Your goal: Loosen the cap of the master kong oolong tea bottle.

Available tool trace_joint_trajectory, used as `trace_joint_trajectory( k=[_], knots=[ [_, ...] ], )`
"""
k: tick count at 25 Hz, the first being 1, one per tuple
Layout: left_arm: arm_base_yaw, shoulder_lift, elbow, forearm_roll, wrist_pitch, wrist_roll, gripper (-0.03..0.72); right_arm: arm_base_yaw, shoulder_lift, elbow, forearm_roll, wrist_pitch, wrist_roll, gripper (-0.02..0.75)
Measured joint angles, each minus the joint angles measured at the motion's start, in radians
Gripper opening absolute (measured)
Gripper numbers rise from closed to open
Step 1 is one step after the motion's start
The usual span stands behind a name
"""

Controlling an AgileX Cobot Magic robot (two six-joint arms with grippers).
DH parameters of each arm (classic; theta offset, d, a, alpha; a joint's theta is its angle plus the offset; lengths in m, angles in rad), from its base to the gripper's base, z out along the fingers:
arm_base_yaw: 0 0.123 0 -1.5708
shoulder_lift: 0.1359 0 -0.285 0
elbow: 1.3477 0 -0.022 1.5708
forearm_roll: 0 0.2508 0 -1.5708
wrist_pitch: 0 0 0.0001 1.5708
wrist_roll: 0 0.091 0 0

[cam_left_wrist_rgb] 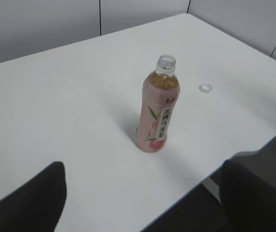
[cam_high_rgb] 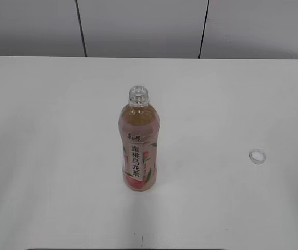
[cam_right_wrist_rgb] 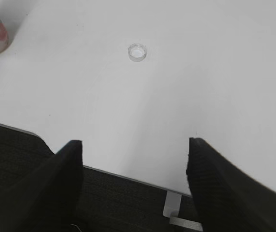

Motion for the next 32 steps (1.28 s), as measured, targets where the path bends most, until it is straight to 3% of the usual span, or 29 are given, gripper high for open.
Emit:
trace_joint_trajectory(
  k=[8, 13, 20, 32],
  knots=[
    [0.0, -0.095, 0.01, 0.098, 0.258, 0.001, 0.587, 0.0, 0.0, 0.0, 0.0, 0.0, 0.0, 0.513],
    [-0.001, -0.094, 0.077, 0.102, 0.225, 0.018, 0.587, 0.0, 0.0, 0.0, 0.0, 0.0, 0.0, 0.513],
    [-0.002, -0.094, 0.077, 0.018, 0.217, 0.073, 0.554, 0.0, 0.0, 0.0, 0.001, 0.0, 0.0, 0.513],
    [-0.003, -0.094, 0.077, 0.01, 0.217, 0.082, 0.533, 0.0, 0.0, 0.0, 0.001, 0.0, 0.0, 0.513]
  ],
)
